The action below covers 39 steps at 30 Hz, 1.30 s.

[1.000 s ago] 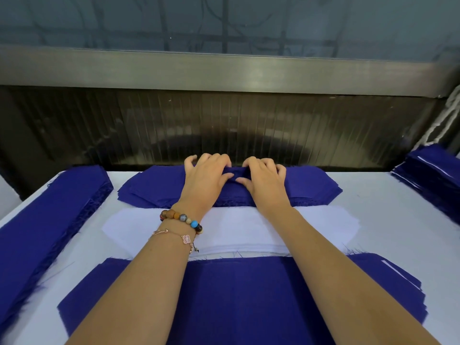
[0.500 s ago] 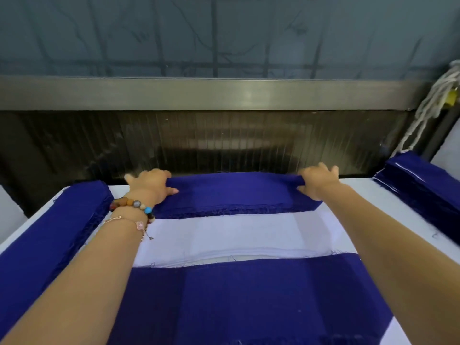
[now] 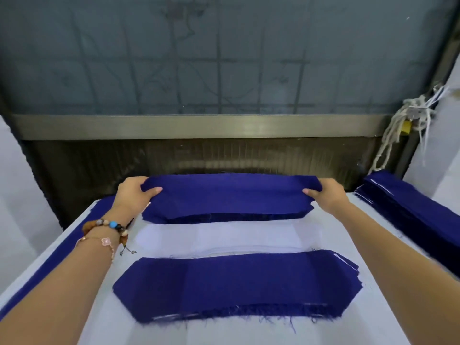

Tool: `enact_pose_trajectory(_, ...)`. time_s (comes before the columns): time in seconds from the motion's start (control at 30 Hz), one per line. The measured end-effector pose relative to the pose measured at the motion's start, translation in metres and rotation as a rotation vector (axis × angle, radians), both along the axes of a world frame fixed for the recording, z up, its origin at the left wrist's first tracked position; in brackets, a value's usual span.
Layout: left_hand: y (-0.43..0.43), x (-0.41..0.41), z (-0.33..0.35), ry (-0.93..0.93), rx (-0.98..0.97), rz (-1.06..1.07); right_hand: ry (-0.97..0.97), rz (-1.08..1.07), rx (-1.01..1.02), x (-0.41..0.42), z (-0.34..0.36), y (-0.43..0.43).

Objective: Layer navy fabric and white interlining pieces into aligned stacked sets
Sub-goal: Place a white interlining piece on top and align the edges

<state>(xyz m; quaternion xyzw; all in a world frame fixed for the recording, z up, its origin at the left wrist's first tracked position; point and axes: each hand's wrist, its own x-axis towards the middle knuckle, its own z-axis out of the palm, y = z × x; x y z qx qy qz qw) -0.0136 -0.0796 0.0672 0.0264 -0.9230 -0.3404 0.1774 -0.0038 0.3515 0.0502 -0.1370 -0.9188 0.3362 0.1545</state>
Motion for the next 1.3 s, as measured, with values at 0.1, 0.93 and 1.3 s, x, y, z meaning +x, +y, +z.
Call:
enact_pose_trajectory(0.1,0.000,0.027,0.013,-0.054,-0.013,-0.041,-0.020,0.044,0.014,0.027,0.013,0.003)
enact_pose_trajectory(0.93,-0.018,0.110,-0.066,-0.329,0.017,-0.034,-0.335,0.067,0.057,0.139,-0.049,0.011)
enact_pose_trajectory(1.3,-0.033,0.108,-0.065,-0.414,0.025,-0.051,-0.356,0.088,0.124,0.138,-0.049,0.015)
